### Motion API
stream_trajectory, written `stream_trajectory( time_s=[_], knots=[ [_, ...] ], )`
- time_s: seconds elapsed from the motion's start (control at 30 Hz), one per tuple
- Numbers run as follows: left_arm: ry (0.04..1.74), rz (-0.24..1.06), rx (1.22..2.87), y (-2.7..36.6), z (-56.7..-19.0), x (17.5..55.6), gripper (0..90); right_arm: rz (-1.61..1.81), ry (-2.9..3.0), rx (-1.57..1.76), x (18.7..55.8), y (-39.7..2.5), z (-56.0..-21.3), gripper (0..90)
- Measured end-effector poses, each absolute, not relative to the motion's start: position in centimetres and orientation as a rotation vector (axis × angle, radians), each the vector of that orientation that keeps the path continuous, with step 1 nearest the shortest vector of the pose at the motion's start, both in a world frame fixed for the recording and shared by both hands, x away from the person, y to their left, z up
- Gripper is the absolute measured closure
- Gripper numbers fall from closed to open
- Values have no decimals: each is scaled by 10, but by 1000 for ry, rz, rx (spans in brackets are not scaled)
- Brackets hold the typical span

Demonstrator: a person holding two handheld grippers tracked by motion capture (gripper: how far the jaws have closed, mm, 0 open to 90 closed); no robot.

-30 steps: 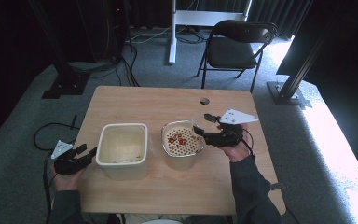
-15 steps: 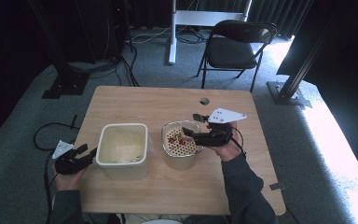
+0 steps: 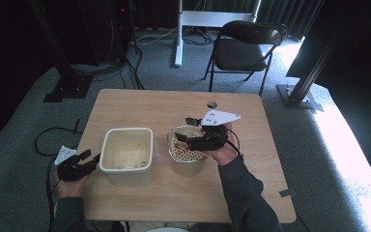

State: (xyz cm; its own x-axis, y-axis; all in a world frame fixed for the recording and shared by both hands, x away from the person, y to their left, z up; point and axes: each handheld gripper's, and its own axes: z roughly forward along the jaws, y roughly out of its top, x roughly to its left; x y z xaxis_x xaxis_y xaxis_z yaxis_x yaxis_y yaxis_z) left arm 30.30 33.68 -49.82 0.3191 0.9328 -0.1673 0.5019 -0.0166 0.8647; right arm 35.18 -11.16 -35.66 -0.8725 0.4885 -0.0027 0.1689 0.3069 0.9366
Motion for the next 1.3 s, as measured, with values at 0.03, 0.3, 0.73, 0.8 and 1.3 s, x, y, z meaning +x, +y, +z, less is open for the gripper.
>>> stream_trajectory(
  time_s=[0.03, 0.3, 0.73, 0.8, 1.3],
  knots=[
    [1316, 583, 1659, 337, -498, 303, 434, 1585, 2297, 594, 352, -109, -356, 339],
    [1315, 584, 1658, 337, -498, 303, 434, 1589, 2329, 538, 353, -87, -350, 339],
    [1322, 584, 1650, 339, -498, 301, 433, 1618, 2376, 482, 357, -56, -347, 337],
    [1323, 584, 1651, 340, -498, 301, 433, 1630, 2396, 476, 361, -50, -348, 336],
    [1325, 588, 1645, 340, -499, 300, 432, 1673, 2475, 451, 369, -15, -356, 335]
  ],
)
